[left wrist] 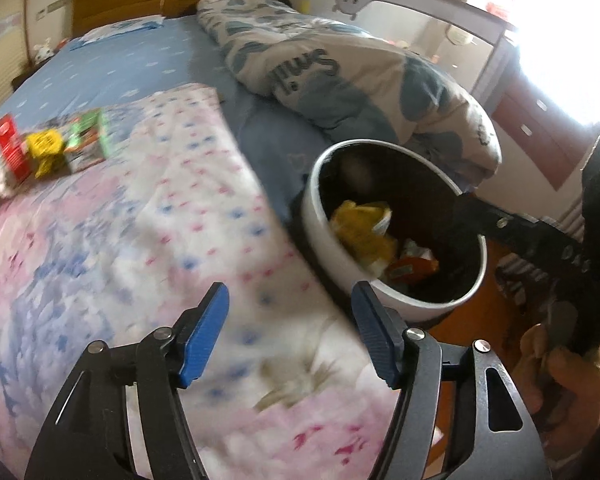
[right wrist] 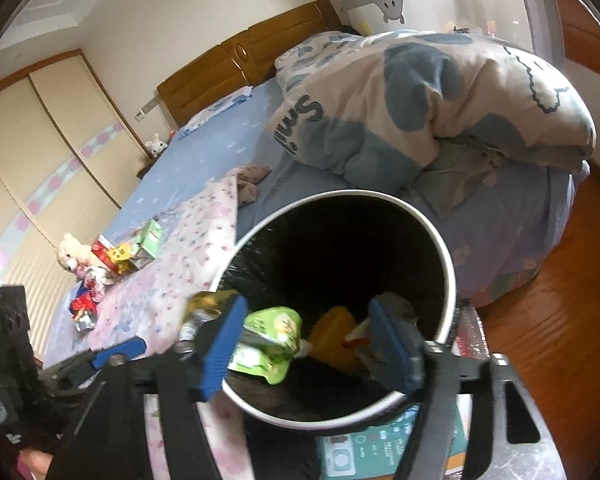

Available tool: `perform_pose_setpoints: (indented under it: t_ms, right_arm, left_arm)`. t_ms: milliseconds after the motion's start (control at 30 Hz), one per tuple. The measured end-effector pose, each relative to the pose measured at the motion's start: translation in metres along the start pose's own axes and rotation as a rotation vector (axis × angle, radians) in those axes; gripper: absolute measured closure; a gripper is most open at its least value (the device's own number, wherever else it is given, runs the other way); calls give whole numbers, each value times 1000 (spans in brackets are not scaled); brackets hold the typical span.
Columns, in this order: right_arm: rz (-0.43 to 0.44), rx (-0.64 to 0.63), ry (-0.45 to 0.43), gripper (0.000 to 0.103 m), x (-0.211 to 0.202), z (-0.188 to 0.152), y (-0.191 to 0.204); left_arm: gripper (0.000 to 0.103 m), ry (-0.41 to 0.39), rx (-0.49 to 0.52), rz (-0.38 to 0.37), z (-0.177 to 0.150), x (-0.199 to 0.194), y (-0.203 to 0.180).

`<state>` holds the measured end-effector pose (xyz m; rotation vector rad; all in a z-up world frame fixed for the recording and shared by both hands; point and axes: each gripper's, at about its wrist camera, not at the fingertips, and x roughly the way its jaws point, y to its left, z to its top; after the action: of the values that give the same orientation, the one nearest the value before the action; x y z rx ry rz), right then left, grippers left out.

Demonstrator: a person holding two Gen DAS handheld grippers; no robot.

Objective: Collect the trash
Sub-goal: 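Open both tools to drop the pouch and wrapper into the bin, then move both open tools back over the trash on the bed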

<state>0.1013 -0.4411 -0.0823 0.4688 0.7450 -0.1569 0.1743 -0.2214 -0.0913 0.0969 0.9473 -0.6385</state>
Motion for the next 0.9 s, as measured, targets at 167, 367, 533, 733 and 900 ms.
perform_pose_setpoints:
  t_ms: [167, 367, 533, 733, 900]
  right_arm:
    - [39, -3, -17, 28, -1, -1, 20]
    - [100, -35, -43, 26, 0, -2, 52]
    - [142, -72, -1, 26, 16, -8, 81]
    - [180, -118, 51, 25, 37, -20, 115]
    - [210, -153, 82, 25, 52, -29, 142]
  left_arm:
    - [35, -11, -62, 35, -15, -14, 31]
    - [35, -17, -139, 80, -31, -26, 69]
    - [35, -31, -205, 122, -43, -39, 102]
    - [35, -52, -256, 188, -54, -53, 135]
    - [34, -63, -291, 239, -61, -63, 160]
